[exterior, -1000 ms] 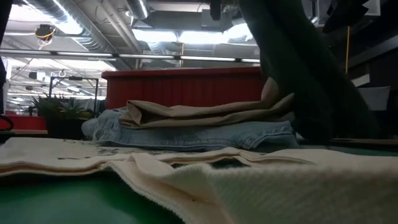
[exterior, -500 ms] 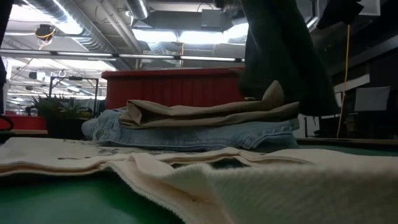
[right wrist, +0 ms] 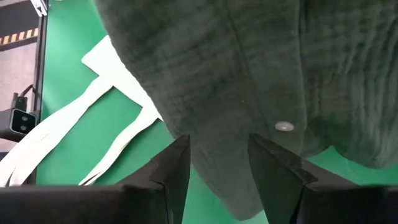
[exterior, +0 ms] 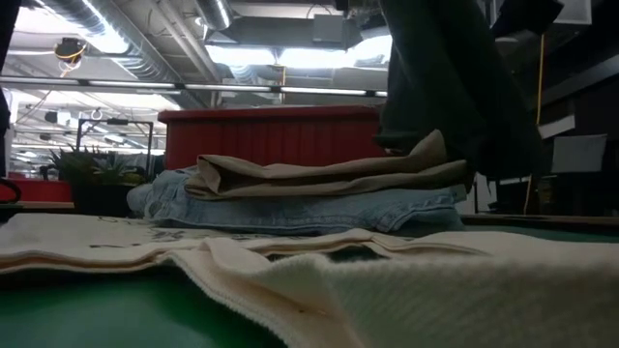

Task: Fold Laundry from Bin
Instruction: Stack the green shirt on top of the beige shorts

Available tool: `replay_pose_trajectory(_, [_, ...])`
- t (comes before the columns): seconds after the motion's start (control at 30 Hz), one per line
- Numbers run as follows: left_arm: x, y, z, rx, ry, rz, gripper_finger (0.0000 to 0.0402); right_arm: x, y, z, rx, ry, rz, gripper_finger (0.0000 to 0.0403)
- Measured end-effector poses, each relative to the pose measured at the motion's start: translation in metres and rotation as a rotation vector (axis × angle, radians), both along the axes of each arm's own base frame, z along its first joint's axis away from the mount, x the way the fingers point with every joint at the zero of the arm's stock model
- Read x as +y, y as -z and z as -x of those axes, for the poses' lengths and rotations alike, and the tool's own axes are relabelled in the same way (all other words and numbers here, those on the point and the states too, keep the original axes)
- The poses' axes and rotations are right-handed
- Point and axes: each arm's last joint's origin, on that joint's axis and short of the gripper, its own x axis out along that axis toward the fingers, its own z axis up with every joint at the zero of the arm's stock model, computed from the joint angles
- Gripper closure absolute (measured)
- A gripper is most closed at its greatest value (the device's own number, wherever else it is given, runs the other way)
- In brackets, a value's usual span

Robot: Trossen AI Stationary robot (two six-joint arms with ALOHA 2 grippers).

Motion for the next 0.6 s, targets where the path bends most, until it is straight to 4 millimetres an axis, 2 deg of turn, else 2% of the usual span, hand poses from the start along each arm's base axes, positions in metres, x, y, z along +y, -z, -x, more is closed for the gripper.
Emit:
replay_pose_trajectory(0.2, [-0.003,0.000,0.000,0.004,0.001,0.020,0.0393,-0.001,-0.012,0.002,-0.042,-0.003,0.004,0.0240])
replay_pose_trajectory(0.33, [-0.005,0.007,-0.001,0.076,0.024,0.001,0.0392,-0.001,-0.017,-0.003,-0.106,0.008,0.064,0.0240])
replay_pose_trajectory(0.6, [0.002,0.024,0.008,0.313,0.085,-0.021,0.0394,0.001,0.000,-0.029,-0.048,0.035,0.170,0.0240])
